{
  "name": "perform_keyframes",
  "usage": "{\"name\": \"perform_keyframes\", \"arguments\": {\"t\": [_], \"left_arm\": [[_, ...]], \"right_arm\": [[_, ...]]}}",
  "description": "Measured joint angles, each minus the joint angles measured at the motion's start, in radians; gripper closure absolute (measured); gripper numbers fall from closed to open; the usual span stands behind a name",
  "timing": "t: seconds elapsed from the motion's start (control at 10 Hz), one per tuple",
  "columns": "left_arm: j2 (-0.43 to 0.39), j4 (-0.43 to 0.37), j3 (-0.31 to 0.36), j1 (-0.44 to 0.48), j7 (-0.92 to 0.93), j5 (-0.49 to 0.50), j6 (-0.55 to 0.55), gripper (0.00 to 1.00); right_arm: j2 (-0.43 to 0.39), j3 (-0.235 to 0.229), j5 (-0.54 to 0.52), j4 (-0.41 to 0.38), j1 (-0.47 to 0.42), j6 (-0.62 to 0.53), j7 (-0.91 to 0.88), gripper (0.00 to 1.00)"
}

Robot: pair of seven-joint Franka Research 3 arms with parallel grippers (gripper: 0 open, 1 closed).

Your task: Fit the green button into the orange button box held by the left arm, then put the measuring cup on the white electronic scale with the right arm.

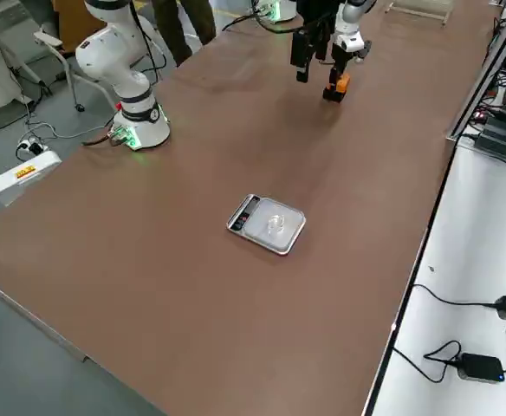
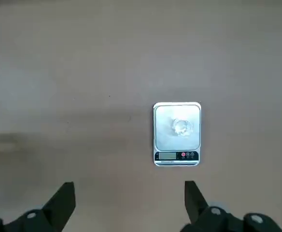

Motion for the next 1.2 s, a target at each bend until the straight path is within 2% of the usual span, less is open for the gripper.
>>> {"name": "perform_keyframes", "arguments": {"t": [1.2], "left_arm": [[0.001,0.0,0.0,0.0,0.0,0.0,0.0,0.14]], "right_arm": [[-0.015,-0.01,-0.001,0.003,-0.001,-0.036,0.018,0.0]]}}
